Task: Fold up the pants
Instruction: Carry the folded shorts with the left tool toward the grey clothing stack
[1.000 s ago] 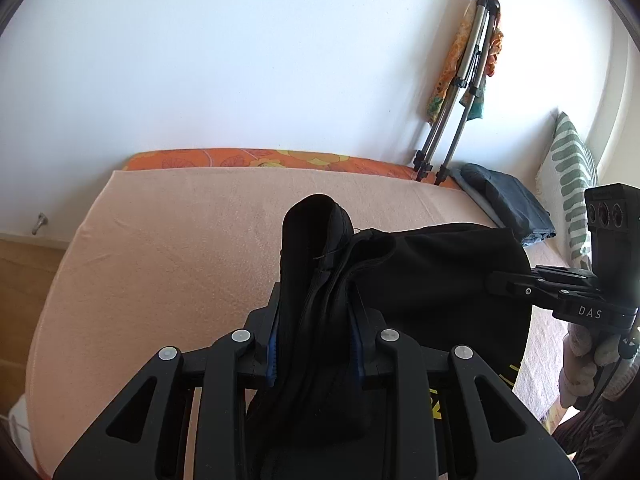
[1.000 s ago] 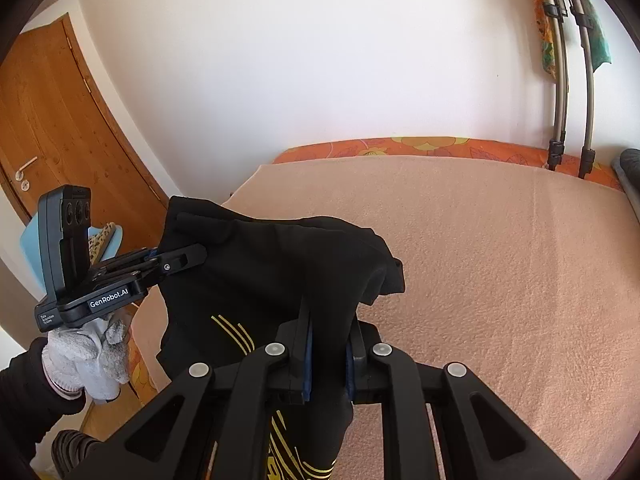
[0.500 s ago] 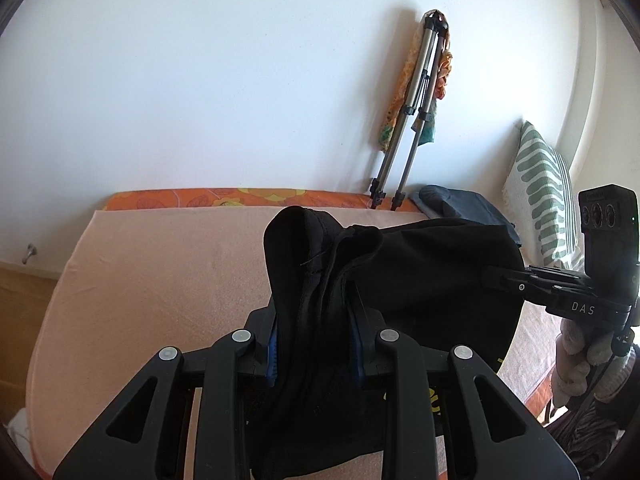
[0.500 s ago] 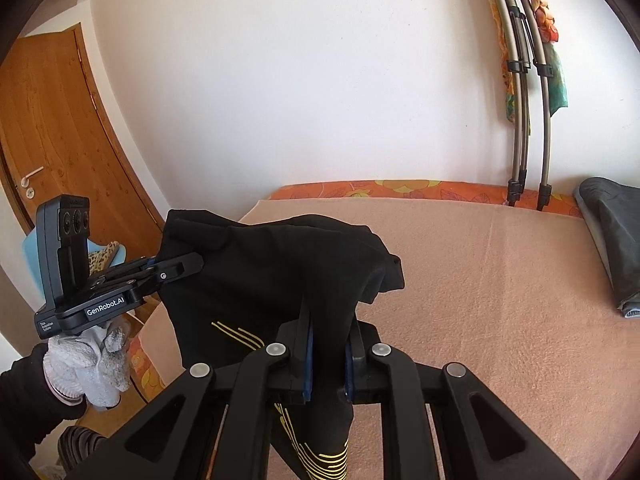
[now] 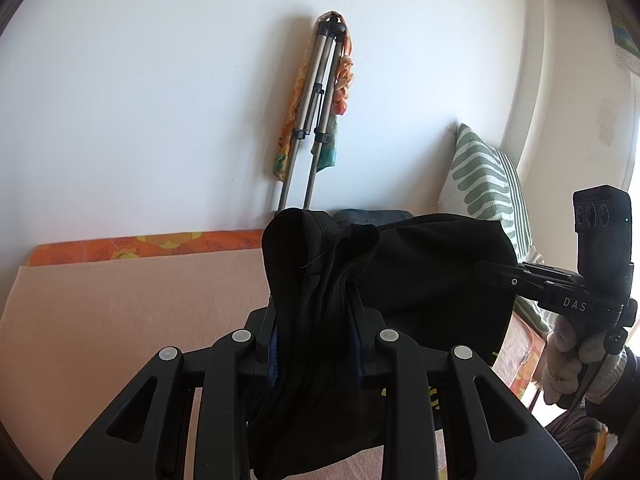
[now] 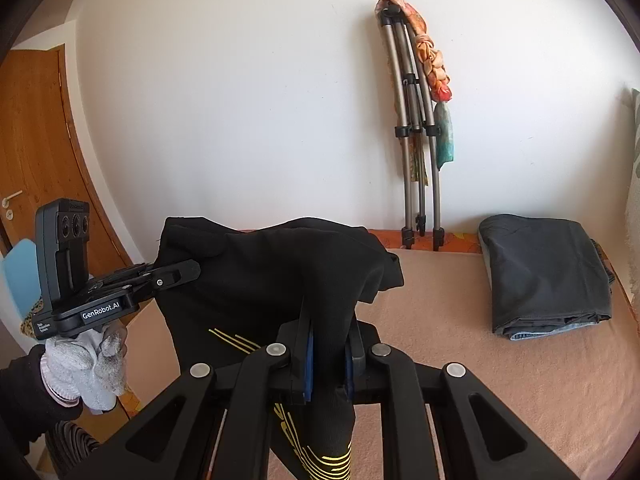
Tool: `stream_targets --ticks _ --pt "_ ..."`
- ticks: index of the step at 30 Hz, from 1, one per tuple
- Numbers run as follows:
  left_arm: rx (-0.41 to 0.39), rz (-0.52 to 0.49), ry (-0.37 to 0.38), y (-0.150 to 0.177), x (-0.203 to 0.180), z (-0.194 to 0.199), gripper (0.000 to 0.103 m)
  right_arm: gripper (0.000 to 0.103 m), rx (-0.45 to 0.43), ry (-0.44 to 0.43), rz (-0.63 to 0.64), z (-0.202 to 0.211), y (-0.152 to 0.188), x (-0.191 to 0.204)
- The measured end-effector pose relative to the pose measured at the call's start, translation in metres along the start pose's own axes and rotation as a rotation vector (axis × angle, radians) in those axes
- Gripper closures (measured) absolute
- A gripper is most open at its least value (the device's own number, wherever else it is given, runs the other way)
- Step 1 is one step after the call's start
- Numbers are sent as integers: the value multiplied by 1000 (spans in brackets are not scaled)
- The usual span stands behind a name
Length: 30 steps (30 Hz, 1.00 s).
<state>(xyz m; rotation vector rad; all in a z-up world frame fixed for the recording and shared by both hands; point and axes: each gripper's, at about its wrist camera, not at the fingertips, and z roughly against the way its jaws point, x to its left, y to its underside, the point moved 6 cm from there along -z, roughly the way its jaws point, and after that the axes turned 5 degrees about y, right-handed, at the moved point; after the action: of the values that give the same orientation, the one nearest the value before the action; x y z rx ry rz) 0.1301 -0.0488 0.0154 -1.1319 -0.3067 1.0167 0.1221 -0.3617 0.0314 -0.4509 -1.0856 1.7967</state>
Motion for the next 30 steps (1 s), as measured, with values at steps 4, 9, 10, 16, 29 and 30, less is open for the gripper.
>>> stream_targets --ticks 4,9,10,16,29,30 --pt "2 -21 54 -13 -43 -32 78 94 -14 64 -11 22 -9 -47" --pt "-11 -32 123 -34 -94 -75 78 94 -42 156 -12 44 -22 -110" --pt "-14 -40 132 -38 -104 -84 78 94 -45 172 -12 48 -25 -121" --pt "-37 -53 180 -65 -145 -138 78 94 -55 260 -15 57 -47 -191" --pt "-33 -10 196 -95 -165 -277 79 94 -25 354 45 -8 -102 -320" --pt "-25 7 192 -94 -161 -288 79 94 -15 357 53 -19 -104 -327"
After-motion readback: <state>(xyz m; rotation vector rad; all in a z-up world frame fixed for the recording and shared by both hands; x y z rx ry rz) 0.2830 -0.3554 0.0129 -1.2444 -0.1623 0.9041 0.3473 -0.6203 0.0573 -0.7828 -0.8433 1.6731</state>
